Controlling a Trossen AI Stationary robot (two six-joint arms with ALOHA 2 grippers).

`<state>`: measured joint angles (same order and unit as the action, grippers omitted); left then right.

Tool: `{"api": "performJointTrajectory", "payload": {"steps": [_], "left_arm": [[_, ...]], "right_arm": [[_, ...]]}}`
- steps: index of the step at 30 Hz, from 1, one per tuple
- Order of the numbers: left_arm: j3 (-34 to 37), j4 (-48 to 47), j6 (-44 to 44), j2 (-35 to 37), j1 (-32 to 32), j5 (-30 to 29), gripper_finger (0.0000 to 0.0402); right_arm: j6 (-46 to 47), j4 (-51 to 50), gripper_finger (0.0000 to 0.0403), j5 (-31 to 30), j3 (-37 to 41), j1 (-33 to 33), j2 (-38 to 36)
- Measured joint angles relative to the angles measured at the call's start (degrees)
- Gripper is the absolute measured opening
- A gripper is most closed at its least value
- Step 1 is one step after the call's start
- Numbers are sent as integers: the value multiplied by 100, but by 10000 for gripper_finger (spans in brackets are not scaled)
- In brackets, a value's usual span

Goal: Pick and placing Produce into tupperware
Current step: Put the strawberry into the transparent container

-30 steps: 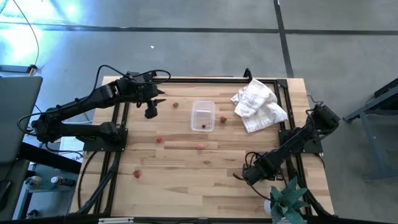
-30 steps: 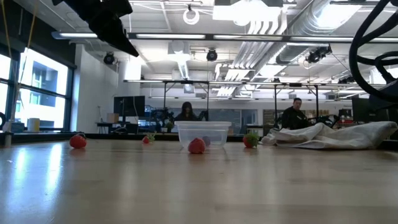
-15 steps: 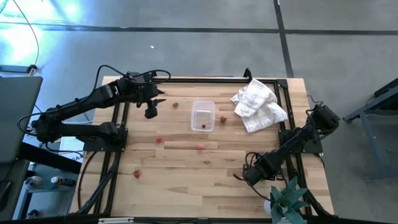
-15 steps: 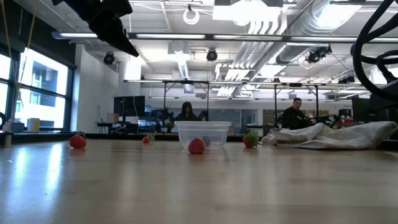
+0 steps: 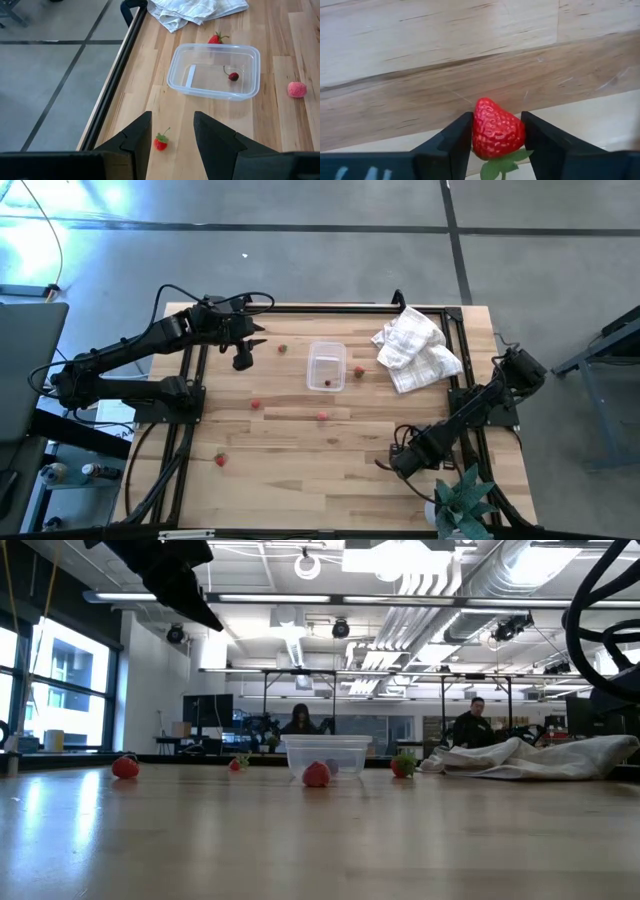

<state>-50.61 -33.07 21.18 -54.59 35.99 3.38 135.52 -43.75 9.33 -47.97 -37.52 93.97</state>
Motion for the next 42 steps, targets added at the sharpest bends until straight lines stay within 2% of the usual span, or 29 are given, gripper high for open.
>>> {"api": "performJointTrajectory", "payload": {"steps": [7, 21, 25, 30, 33, 38, 42], "left_arm": [[0, 1, 1, 0, 0, 0, 136], [0, 1, -1, 0, 0, 1, 136], [0, 1, -1, 0, 0, 0, 136], [0, -1, 1, -2, 0, 0, 136], [0, 1, 0, -2, 0, 0, 136], [0, 2, 1, -2, 0, 0, 136], [0, 1, -1, -2, 0, 0, 136]], "right_arm": [[-11, 1, 147, -18, 2, 0, 0], [-53, -65, 145, -89, -38, 0, -34], [-91, -326, 145, -490, -232, 10, -161], [-220, -760, 145, -709, -565, 37, -260], [-481, -908, 145, -1165, -882, 125, -283], [-1307, -1299, 145, -2112, -1506, 501, -363], [-2386, -1791, 145, -2694, -2141, 1016, -372]]}}
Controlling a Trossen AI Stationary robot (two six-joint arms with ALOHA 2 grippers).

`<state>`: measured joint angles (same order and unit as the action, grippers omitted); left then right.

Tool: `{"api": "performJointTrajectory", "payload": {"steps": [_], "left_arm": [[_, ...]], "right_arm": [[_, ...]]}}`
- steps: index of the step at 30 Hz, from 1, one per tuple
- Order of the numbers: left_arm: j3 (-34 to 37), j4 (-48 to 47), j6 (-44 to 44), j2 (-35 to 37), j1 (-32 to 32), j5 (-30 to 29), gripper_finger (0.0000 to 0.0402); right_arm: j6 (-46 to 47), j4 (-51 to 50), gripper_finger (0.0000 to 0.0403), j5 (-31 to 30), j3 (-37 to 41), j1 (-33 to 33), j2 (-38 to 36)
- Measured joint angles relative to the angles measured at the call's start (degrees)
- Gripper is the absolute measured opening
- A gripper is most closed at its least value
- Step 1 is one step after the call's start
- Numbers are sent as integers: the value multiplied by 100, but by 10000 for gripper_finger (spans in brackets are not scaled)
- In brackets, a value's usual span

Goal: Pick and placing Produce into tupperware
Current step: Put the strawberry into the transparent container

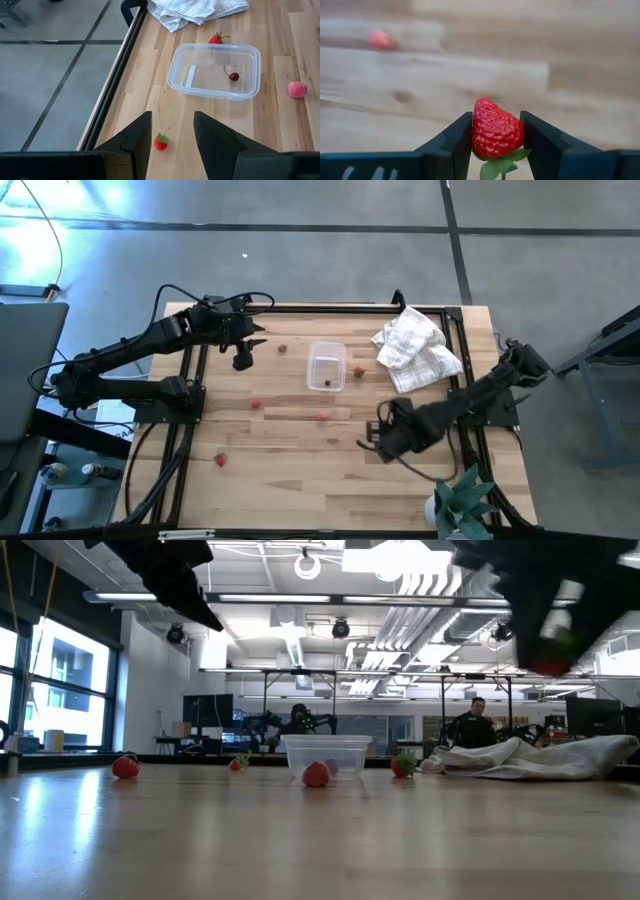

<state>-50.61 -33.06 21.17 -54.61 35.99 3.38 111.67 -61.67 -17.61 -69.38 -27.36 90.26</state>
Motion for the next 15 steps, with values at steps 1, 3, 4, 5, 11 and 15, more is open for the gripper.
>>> {"api": "performJointTrajectory", "payload": {"steps": [1, 3, 4, 5, 11, 15], "left_arm": [[0, 1, 2, 0, 0, 0, 136], [0, 1, 1, 0, 0, 2, 136], [0, 1, 1, 0, 0, 0, 136], [0, -2, -1, 0, 0, 0, 136], [0, 1, 2, 0, 0, 1, 136], [0, 1, 2, 0, 0, 0, 136]], "right_arm": [[-332, -78, 145, -102, -155, 163, 0], [-1080, -154, 145, -254, -436, 536, 0], [-1491, -181, 145, -315, -573, 729, 0], [-1916, -179, 145, -352, -714, 932, 0], [-4621, 138, 145, -342, -1521, 2258, 0], [-6367, 620, 145, 25, -2008, 3165, 0]]}}
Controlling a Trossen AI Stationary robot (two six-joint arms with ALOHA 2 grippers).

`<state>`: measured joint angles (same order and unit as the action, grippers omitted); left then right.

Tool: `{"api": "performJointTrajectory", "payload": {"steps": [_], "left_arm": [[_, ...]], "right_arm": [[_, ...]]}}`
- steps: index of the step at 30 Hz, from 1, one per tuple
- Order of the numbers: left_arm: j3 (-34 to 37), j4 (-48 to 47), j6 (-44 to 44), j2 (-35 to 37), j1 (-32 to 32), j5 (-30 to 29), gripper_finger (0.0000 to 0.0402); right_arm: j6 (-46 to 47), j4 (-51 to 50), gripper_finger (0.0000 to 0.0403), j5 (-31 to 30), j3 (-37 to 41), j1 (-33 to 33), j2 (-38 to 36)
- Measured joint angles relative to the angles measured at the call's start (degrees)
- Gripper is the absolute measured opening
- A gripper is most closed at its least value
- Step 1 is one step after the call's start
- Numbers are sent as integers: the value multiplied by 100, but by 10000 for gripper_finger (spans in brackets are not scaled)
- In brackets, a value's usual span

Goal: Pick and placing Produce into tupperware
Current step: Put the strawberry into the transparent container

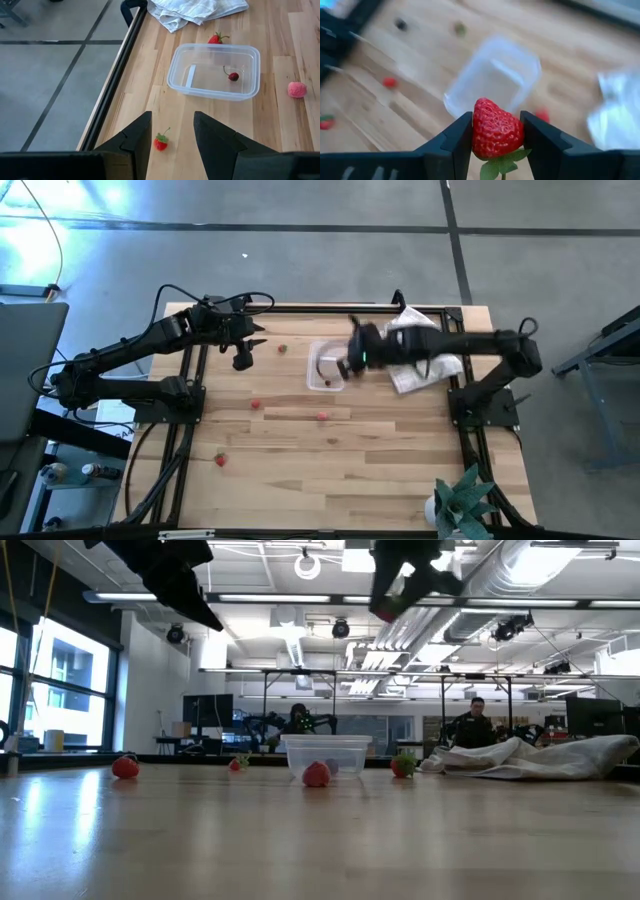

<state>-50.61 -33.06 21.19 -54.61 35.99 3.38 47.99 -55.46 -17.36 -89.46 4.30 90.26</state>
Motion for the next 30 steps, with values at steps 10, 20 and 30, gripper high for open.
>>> {"api": "performJointTrajectory", "payload": {"steps": [10, 20, 30], "left_arm": [[0, 0, 0, 0, 0, 0, 136], [0, -1, -1, 0, 0, 0, 136], [0, 0, -2, 0, 0, 2, 136]], "right_arm": [[-2129, 451, 145, 1312, -379, 1610, 91], [-2582, 1087, 145, 2569, -411, 1786, 1817], [-3002, 1025, 145, 2707, -802, 1590, 3079]]}}
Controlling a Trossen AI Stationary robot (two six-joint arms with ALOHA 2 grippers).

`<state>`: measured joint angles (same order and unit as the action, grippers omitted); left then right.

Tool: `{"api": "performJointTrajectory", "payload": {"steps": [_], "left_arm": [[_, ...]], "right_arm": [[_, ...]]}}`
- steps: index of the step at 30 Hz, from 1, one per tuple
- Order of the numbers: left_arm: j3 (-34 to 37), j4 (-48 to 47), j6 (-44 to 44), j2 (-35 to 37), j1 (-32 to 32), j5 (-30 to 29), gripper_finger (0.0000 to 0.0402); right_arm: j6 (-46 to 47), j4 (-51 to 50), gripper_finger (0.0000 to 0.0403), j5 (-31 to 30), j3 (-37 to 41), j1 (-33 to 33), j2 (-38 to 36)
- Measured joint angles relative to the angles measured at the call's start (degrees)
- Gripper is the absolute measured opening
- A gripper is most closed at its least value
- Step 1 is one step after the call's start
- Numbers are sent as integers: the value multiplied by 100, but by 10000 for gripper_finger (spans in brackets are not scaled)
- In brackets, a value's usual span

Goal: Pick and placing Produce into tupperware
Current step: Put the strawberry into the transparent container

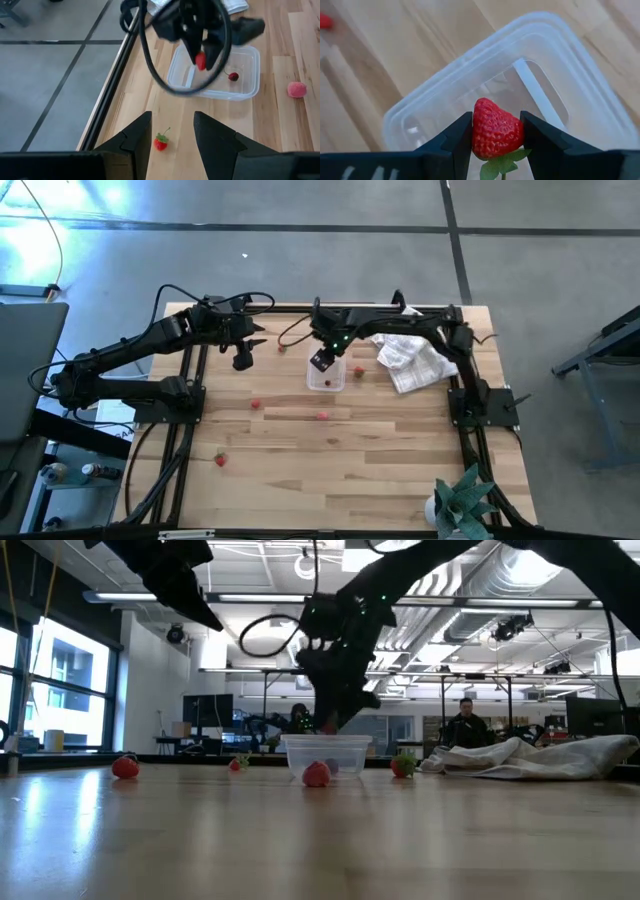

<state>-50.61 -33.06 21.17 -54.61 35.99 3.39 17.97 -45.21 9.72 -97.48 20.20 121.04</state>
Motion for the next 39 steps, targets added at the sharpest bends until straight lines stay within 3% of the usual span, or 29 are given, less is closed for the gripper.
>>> {"api": "performJointTrajectory", "payload": {"steps": [10, 31, 39], "left_arm": [[0, -2, 1, 0, 0, 0, 136], [0, -1, 1, 0, 0, -2, 136], [0, 0, 0, 0, 0, -2, 136]], "right_arm": [[-148, 14, 145, -75, -117, -43, 667], [-157, 126, 145, -358, -124, -45, 683], [-157, 179, 174, -358, -124, -45, 683]]}}
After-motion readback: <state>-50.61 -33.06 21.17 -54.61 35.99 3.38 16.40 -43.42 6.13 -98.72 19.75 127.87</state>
